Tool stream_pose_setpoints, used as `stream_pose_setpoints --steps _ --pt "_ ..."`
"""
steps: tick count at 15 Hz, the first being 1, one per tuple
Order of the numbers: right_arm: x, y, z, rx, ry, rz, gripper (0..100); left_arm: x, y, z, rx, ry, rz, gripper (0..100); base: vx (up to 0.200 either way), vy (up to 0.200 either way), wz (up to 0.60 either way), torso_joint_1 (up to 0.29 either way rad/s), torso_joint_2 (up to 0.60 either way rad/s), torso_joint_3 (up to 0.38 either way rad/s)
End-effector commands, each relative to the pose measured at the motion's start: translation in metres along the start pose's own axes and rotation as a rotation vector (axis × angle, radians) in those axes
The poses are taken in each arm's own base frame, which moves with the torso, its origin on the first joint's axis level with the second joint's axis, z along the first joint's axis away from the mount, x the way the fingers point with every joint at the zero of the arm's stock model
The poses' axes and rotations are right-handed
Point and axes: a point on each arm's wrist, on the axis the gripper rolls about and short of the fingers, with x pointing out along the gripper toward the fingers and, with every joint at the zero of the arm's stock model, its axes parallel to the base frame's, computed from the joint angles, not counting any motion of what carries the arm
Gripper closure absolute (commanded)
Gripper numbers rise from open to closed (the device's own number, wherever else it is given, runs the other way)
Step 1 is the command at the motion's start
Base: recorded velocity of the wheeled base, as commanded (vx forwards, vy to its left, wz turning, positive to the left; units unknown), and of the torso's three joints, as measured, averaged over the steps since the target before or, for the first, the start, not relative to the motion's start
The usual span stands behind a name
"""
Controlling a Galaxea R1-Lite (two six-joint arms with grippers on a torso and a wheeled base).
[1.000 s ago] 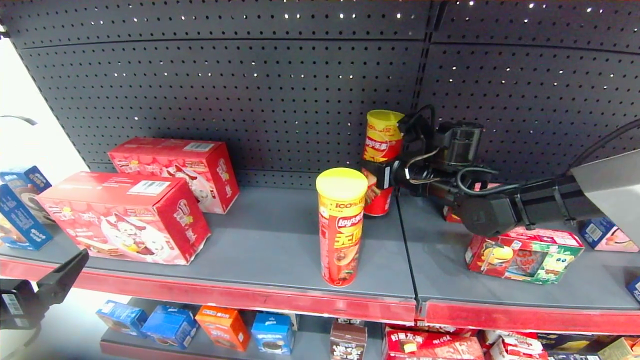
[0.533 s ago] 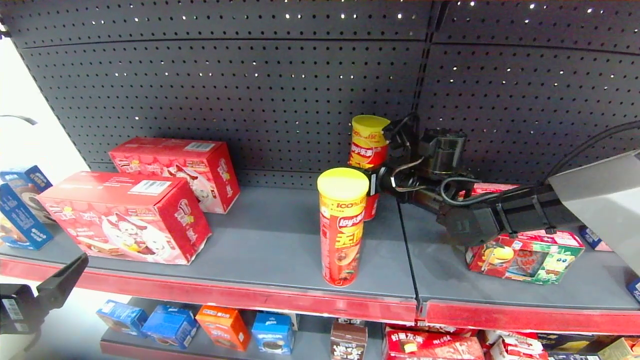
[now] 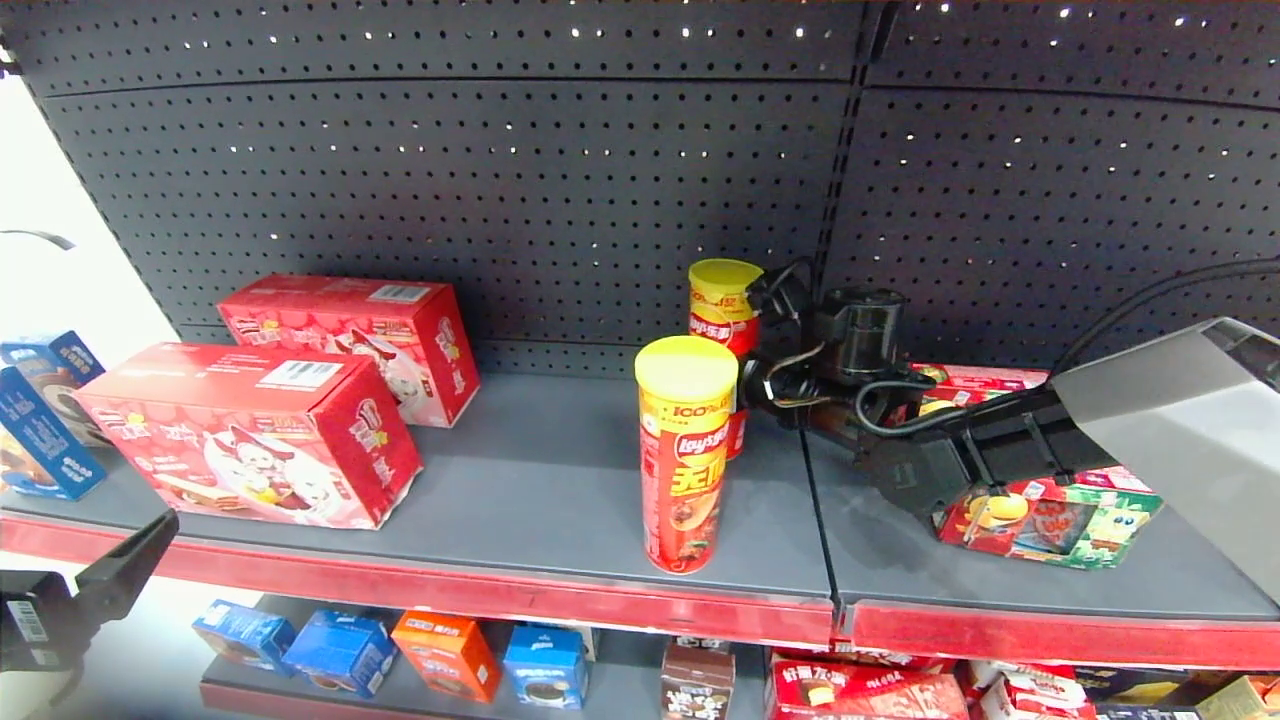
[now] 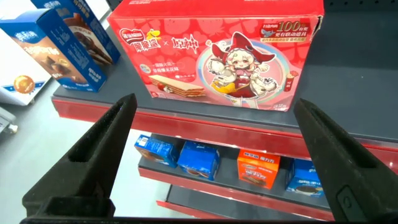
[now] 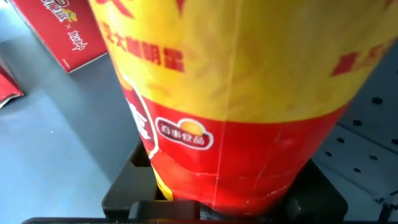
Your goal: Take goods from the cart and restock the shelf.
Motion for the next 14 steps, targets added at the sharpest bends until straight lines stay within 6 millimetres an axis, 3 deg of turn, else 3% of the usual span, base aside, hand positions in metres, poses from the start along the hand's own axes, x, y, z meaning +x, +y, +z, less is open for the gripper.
stream_pose_setpoints --steps 1,14 --pt "0.0009 -0.0003 -0.0032 0.001 0.013 -0.009 100 0.0006 -0.0002 -0.0005 0.0 0.003 -0.001 0 0.0 0.0 0.0 0.0 0.0 0.0" --pt "0.0015 -0.0017 -0.0042 0.002 0.018 -0.035 100 0.0006 -0.0002 -0.0005 -0.001 0.003 -0.001 0 0.0 0.0 0.0 0.0 0.0 0.0"
